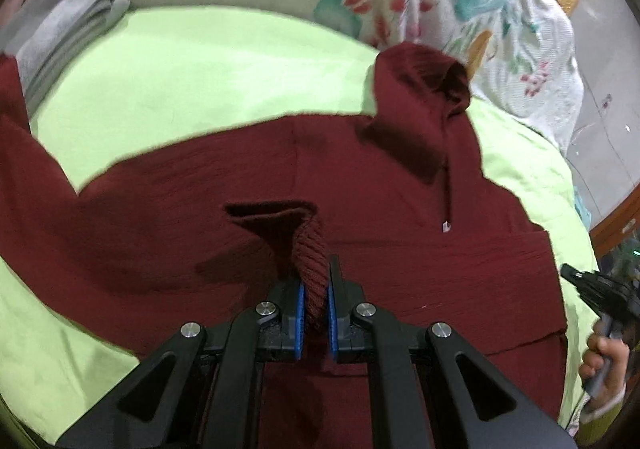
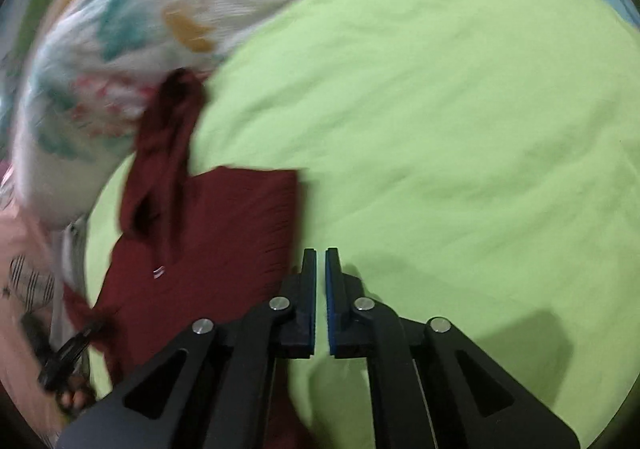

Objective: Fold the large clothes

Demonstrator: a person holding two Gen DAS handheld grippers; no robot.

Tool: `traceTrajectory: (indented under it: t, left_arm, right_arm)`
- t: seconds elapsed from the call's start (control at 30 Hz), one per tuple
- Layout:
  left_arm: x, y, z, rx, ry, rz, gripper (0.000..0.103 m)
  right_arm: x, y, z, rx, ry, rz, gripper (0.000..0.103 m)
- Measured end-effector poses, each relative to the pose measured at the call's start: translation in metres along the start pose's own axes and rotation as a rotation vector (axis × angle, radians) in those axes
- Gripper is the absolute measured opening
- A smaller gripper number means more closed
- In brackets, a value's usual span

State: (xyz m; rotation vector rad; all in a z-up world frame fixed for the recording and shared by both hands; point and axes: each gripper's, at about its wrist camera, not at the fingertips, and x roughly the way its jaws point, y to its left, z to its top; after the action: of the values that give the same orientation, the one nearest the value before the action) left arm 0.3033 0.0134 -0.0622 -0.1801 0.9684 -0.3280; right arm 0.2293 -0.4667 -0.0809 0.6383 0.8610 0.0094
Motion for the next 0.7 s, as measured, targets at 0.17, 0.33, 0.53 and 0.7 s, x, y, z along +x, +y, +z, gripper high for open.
traceTrajectory:
  t: [0.17,0.33,0.53,0.7]
  left_arm:
    - [0.005,0.007,-0.006,0.008,0.003,0.040,0.008]
    - [-0.002,0.038,-0.012,-0.007,0.017,0.099,0.010]
    - [-0.049,0.092,-0.017,-0.117,-0.080,0.160,0.010]
    - [-0.083,0.164,0.002,-0.262,-0.152,0.257,0.016]
  right_arm:
    - [0.008,0.063,-0.032,-0.181,0.061,0.117,0.006]
    - [0.032,0.036,-0.043,-0.087,0.119,0.032,0.001]
    - [-0.002,0.049,-0.054,-0.075,0.070,0.095,0.026]
    - [-0.012,0.084,-0.072,-0.149,0.070,0.178,0.058]
